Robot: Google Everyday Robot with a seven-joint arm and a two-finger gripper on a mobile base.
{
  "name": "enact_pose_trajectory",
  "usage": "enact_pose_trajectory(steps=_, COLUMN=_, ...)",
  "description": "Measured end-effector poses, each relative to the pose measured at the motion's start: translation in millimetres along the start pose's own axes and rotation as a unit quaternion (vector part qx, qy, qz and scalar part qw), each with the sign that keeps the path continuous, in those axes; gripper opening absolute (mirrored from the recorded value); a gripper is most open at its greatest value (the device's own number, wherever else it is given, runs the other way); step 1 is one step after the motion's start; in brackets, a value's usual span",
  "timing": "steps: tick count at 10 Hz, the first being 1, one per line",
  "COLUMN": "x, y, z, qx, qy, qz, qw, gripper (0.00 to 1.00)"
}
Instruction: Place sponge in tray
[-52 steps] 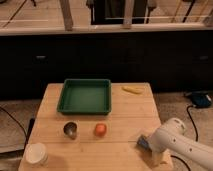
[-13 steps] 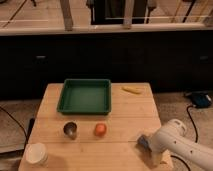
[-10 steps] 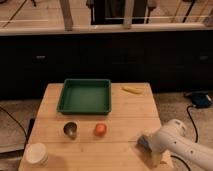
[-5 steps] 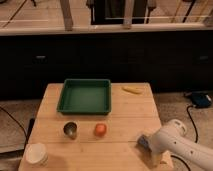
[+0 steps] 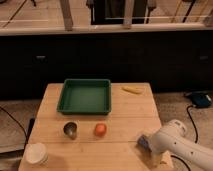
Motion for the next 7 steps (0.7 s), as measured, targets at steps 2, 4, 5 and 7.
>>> enact_pose_trajectory(steps=2, x=-10.7, y=-4.2, z=-0.1, qx=-0.006, qy=-0.006, qz=-0.013, qw=0.9999, gripper=0.47)
enact_pose_trajectory(steps=4, x=-15.7, y=-7.1, z=-2.4, qx=-0.009, qy=-0.007, qz=-0.012, qw=0.9999, gripper=0.25)
enact_pose_trajectory(steps=5, x=-14.6, y=-6.9, z=-3.8, qx=-0.008, qy=-0.007, qz=-0.011, qw=0.9999, gripper=0.14)
enact_pose_trajectory(steps=7, x=-15.3, y=-9.5, z=-6.3, qx=-0.005, qy=-0.006, qz=-0.014, qw=0.9999, gripper=0.01)
